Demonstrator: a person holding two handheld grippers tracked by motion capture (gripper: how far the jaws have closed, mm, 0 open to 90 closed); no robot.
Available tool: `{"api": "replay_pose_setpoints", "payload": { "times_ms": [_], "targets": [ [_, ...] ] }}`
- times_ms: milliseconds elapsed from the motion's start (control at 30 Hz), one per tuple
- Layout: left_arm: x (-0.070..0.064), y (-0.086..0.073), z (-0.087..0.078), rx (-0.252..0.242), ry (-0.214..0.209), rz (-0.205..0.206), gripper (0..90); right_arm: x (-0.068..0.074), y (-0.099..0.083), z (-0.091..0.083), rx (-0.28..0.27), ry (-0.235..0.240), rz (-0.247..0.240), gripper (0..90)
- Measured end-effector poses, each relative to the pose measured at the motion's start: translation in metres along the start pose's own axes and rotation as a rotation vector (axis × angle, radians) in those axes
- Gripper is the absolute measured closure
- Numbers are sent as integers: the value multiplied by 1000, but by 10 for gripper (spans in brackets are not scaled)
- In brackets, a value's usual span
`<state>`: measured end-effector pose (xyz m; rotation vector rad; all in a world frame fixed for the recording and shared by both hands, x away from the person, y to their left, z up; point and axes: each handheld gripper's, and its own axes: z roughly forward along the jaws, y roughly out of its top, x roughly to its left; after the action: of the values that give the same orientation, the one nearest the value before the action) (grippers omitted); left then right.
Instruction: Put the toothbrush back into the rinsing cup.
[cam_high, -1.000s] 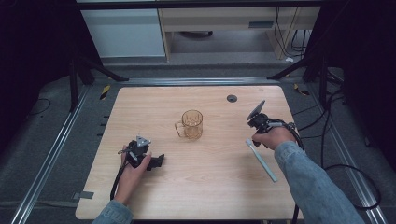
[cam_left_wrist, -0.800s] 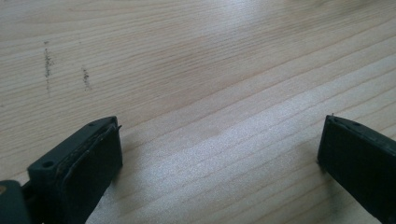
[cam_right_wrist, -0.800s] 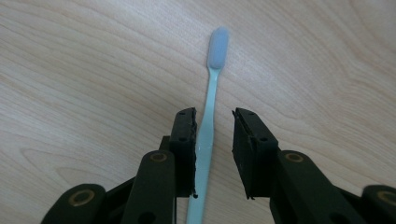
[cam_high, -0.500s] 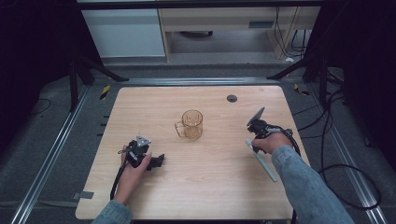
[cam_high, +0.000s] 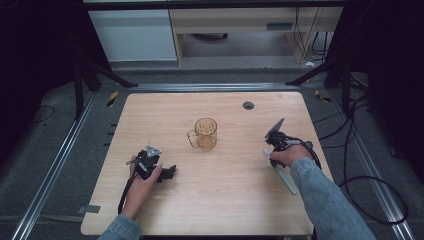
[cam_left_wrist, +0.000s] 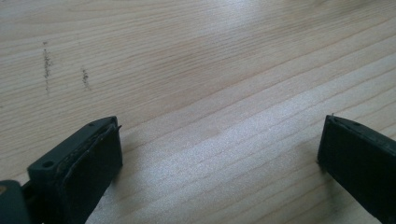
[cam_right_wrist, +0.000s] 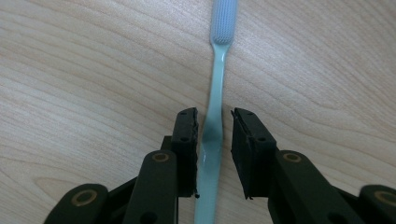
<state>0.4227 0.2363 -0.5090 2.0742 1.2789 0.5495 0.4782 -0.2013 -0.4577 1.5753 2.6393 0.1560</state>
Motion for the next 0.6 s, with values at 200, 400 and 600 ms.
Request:
{"api": "replay_pose_setpoints", "payload": {
  "times_ms": [200, 400, 600],
  "targets": [
    [0, 0, 0, -1, 0, 0, 0, 1, 0, 4, 11, 11, 3, 709],
    [0, 0, 0, 0, 0, -3, 0, 1, 0, 6, 25, 13, 10, 705],
    [0, 0, 0, 0, 0, -2, 0, -2, 1, 8, 22, 14, 11, 706]
  ]
}}
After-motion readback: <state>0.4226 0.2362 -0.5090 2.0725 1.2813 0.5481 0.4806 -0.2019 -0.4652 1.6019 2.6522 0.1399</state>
